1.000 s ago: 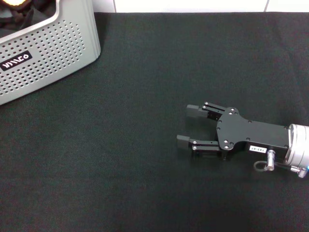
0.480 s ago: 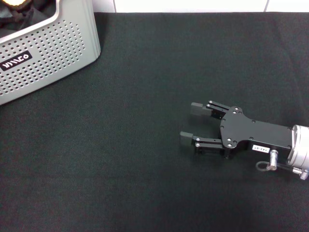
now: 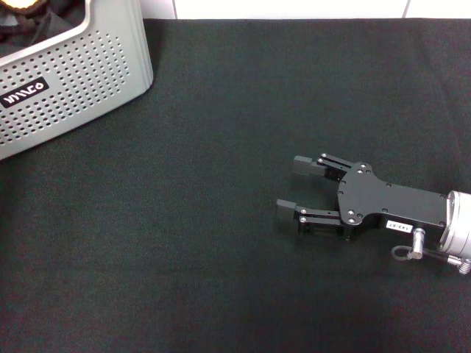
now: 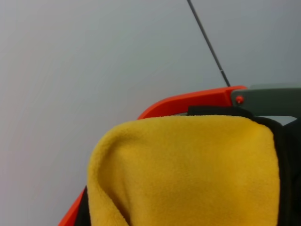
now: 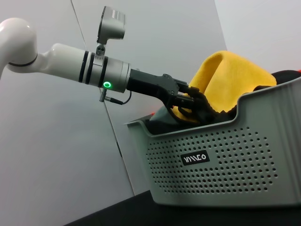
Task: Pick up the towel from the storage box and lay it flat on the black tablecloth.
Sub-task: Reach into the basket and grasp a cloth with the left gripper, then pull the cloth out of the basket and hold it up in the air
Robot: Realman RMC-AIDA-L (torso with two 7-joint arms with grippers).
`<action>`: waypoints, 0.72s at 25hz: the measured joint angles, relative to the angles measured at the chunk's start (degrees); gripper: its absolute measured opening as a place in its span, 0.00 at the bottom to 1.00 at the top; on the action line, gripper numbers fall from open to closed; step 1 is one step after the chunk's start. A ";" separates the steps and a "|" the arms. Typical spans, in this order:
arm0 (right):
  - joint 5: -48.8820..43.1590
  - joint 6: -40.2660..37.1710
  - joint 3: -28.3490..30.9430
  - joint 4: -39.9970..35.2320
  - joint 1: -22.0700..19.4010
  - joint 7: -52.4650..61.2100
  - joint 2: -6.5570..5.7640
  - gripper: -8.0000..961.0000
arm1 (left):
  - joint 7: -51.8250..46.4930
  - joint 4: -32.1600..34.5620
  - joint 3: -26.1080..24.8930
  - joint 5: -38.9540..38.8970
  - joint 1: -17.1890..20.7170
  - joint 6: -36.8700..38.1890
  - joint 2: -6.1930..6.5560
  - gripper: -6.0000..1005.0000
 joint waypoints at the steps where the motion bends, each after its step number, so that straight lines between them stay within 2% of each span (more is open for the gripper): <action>1: 0.00 -0.02 0.01 0.00 0.00 -0.11 0.00 0.90 | -0.21 0.00 0.26 0.29 0.07 -0.50 0.00 0.53; 7: 1.04 -0.12 -0.11 0.68 0.00 -0.52 0.00 0.90 | -0.85 0.32 1.19 0.23 0.25 -0.88 0.08 0.53; 12: 1.37 -0.12 -0.11 1.16 0.08 -0.55 0.00 0.90 | -1.07 0.45 2.17 0.38 0.29 -0.78 0.14 0.31; 18: 1.46 -0.08 0.02 1.28 -0.09 -1.15 0.00 0.90 | -1.49 1.64 3.03 0.05 1.10 -0.77 0.03 0.12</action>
